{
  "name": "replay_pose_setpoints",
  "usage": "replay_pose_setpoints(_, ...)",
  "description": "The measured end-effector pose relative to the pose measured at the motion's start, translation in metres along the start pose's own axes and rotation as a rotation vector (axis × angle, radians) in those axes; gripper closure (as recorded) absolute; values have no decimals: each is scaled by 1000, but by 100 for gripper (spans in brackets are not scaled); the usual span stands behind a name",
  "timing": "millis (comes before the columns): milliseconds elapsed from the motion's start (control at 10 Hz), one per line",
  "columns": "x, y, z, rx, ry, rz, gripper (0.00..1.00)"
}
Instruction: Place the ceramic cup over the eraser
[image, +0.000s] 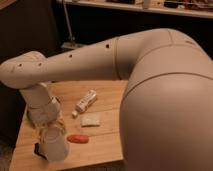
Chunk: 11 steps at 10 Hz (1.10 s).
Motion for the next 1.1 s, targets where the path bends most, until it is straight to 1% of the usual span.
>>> replay_pose_setpoints(200, -16, 10, -8, 13, -14, -58, 100)
replay_pose_setpoints(400, -31, 25, -15, 12, -35, -127, 100)
replay_pose_setpoints(500, -35, 26, -15, 11, -42, -148, 100)
replay_pose_setpoints(800, -42, 31, -15, 10, -62, -192, 100)
replay_pose_setpoints(1100, -50, 36, -13, 16, -71, -214, 100)
